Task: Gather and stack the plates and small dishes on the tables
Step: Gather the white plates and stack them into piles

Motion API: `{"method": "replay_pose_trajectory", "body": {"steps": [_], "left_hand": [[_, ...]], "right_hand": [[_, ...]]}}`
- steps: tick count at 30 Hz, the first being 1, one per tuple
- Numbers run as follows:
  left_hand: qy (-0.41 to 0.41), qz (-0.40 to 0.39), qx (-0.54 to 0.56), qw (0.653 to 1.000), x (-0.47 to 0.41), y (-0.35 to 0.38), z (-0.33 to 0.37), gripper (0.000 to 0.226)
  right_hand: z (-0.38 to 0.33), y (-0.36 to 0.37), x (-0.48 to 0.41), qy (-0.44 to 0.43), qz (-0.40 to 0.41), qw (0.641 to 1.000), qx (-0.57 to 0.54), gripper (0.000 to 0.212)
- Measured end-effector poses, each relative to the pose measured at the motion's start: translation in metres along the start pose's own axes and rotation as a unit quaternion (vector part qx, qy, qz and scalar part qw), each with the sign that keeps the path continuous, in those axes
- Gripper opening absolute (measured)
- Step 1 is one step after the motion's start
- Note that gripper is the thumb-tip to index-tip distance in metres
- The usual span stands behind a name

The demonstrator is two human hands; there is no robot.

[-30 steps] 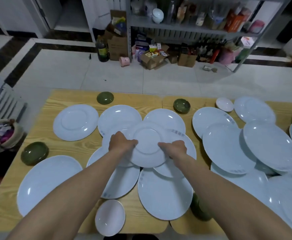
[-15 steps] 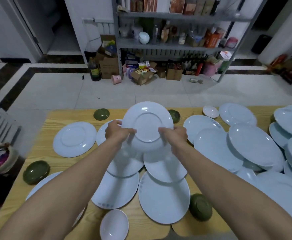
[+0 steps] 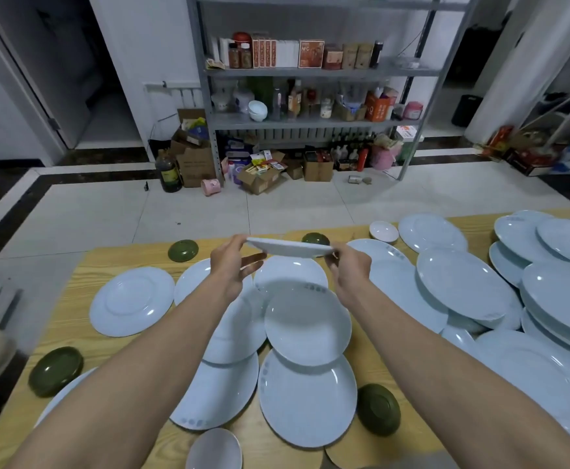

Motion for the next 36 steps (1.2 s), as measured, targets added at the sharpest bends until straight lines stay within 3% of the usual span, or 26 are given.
{"method": "replay_pose_trajectory", "body": {"steps": [5, 9, 17, 24, 30, 36], "left_hand": [[0.037, -0.079, -0.103, 0.991, 0.000, -0.006, -0.024, 0.046], [0.040, -0.088, -0.106, 0.990, 0.000, -0.008, -0.041, 0.049], [0.004, -0.067, -0.083, 0.994, -0.001, -0.006, -0.064, 0.045], [-0.016, -0.038, -0.304, 0.952, -0.001, -0.039, -0.105, 0.048], [-0.032, -0.050, -0.350, 0.935, 0.022, -0.041, -0.154, 0.062], [0.001, -0.002, -0.364, 0.931, 0.032, -0.035, -0.189, 0.073]], "right_hand": [[0.012, -0.039, -0.005, 0.031, -0.080, 0.988, 0.126, 0.031], [0.016, -0.060, -0.002, 0.083, -0.131, 0.977, 0.143, 0.053], [0.019, -0.074, 0.007, 0.050, -0.029, 0.995, 0.078, 0.065], [0.017, -0.079, 0.016, 0.034, 0.037, 0.998, 0.023, 0.070], [0.027, -0.093, 0.015, 0.037, 0.043, 0.998, 0.004, 0.070], [0.034, -0.108, 0.007, 0.059, 0.033, 0.998, 0.005, 0.069]]}}
Point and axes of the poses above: each hand's wrist, its own x-axis away from the middle knuckle, its own y-axis out of the palm, z = x × y, the point moved 2 cm from there along -x, towards the middle knuckle, and after that the axes turned 1 degree about -z, right-handed, at the moved point
